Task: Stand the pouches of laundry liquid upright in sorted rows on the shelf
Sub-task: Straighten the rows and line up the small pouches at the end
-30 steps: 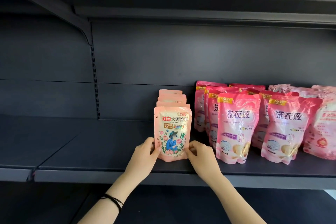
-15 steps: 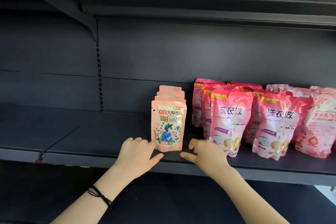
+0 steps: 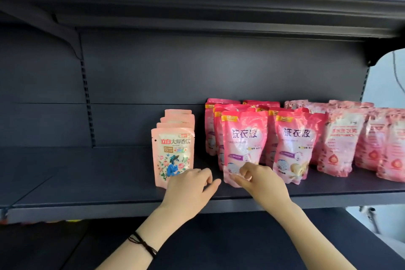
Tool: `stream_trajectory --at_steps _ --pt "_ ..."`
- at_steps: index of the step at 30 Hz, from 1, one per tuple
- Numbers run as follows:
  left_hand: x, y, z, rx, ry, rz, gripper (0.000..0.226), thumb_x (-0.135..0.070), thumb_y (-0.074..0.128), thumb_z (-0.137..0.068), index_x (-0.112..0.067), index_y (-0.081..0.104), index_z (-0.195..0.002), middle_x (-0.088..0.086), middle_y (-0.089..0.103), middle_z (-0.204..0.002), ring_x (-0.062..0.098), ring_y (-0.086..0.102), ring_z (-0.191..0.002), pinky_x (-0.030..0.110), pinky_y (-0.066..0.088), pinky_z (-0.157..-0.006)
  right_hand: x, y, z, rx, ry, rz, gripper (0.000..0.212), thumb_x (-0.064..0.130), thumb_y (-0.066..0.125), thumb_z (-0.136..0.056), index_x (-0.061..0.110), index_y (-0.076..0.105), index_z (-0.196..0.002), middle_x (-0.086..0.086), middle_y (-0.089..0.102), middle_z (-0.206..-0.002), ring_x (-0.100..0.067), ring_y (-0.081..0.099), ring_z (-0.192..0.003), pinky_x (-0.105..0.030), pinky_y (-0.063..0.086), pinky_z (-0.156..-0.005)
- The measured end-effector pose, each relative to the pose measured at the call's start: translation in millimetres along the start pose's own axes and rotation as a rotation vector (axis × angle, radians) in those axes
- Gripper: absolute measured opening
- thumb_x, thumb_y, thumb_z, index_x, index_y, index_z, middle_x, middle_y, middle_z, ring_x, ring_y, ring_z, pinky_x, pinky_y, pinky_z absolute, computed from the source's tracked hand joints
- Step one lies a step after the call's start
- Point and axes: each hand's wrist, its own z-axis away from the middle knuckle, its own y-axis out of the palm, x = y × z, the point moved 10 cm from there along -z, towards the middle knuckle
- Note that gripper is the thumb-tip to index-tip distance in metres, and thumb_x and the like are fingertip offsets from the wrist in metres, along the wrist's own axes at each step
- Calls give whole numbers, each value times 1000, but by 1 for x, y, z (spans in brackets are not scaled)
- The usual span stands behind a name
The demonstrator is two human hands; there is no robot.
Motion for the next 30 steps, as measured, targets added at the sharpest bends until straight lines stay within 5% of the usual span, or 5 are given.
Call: stream_trajectory --at_steps 8,14,17,21,30 --pt "4 44 -38 -230 -337 825 12 -28 55 -94 -24 56 -106 -14 60 -105 -5 56 -95 3 41 -73 -62 -26 -14 -138 26 -297 32 41 60 -90 15 58 -109 7 64 -95 -15 61 -85 -12 40 -69" --pt "3 102 -51 -317 -589 1216 22 -25 51 -97 -21 57 -117 -6 62 -113 8 58 -107 18 44 -83 -89 4 -38 11 170 -663 37 25 45 -100 13 47 -135 4 54 -128 -18 52 -119 -24 38 -96" --pt "-2 109 -53 -362 -645 1271 15 -22 52 -97 -18 61 -107 2 67 -107 14 63 -101 28 51 -84 -93 34 -42 117 259 -914 29 20 42 -101 14 57 -125 -3 62 -122 -19 58 -115 -40 46 -103" --pt "4 115 -51 -412 -741 1373 14 -26 58 -93 -14 65 -92 7 71 -97 18 66 -91 27 52 -73 -97 39 -41 73 320 -1060 19 16 49 -99 20 68 -94 1 70 -95 -16 63 -96 -36 52 -93" --pt "6 124 -55 -398 -723 1609 19 -22 53 -94 -9 56 -81 3 71 -79 15 67 -73 27 53 -60 -101 42 -44 20 309 -1219 5 12 68 -87 8 71 -86 -6 72 -83 -20 66 -86 -35 55 -88"
